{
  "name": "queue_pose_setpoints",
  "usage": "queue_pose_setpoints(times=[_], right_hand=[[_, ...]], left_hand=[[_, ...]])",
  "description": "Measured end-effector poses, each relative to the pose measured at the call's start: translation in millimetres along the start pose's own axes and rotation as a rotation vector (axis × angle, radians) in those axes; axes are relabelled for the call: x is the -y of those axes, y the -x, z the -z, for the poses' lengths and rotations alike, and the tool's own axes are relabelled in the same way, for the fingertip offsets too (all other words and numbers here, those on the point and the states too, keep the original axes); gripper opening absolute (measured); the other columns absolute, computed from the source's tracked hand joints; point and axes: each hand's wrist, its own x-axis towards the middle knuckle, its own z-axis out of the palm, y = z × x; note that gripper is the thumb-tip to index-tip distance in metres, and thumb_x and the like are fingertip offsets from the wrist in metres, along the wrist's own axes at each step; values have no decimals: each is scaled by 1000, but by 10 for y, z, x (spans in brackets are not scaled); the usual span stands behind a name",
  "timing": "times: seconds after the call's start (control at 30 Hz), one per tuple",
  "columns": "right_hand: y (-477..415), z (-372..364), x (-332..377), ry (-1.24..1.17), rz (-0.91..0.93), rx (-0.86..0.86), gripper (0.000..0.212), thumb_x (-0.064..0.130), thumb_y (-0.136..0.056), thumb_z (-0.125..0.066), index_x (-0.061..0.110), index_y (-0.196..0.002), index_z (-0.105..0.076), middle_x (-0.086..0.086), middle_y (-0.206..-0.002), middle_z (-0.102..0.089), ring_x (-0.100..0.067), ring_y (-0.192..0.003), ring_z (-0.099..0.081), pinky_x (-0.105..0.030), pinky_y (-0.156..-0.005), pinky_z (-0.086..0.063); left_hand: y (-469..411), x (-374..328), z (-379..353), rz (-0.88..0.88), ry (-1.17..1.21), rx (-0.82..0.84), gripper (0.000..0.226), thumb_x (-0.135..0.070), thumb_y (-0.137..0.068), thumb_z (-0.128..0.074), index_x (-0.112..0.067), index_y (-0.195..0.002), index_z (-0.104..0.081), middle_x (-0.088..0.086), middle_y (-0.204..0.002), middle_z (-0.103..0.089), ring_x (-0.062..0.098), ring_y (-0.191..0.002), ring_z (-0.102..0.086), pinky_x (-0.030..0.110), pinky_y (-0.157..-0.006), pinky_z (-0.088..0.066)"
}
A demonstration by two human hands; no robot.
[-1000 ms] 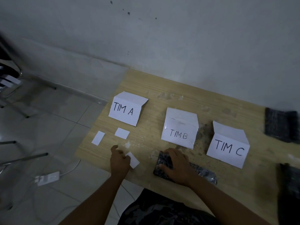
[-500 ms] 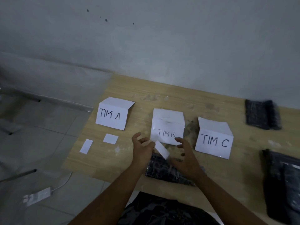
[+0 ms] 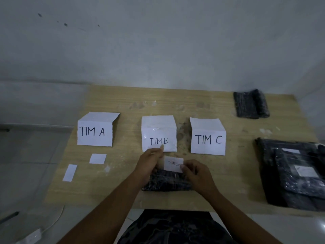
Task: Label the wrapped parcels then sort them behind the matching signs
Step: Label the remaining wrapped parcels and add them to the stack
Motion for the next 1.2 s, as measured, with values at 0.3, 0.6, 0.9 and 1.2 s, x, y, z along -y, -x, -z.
queue_pose_setpoints(times=[0.3, 0.6, 0.9, 1.2], right_hand=[[81, 36, -195, -170, -265, 107, 46, 23, -88, -68, 0, -56, -43, -20, -56, -41, -14, -52, -44, -23, -51, -37], [144, -144, -324, 130, -362, 98, 8, 27, -89, -66, 19, -88, -66, 4, -86, -64, -6, -75, -56, -6, -55, -37], [112, -225, -297, 173, -242, -7, 16, 21, -92, -63, 10, -104, -61, -5, -96, -69, -17, -84, -62, -27, -66, -50], [113, -273, -479, 304, -98, -60, 10, 28, -94, -58, 18, -94, -56, -3, -91, -59, -18, -80, -52, -36, -67, -47]], left_hand=[[75, 313, 154, -71, -353, 95, 11, -21, -79, -77, -17, -87, -70, 4, -87, -72, 13, -76, -65, 16, -61, -49], [97, 689, 214, -145, -559, -7, 26, -25, -81, -76, -10, -93, -57, 0, -86, -63, 11, -79, -59, 17, -59, -43], [22, 778, 153, -228, -596, -89, 33, -22, -81, -75, -17, -104, -51, 5, -91, -65, 19, -84, -62, 30, -62, -51], [-23, 823, 173, -389, -838, -174, 42, -27, -79, -73, -12, -113, -52, 5, -102, -55, 20, -96, -51, 31, -76, -45]])
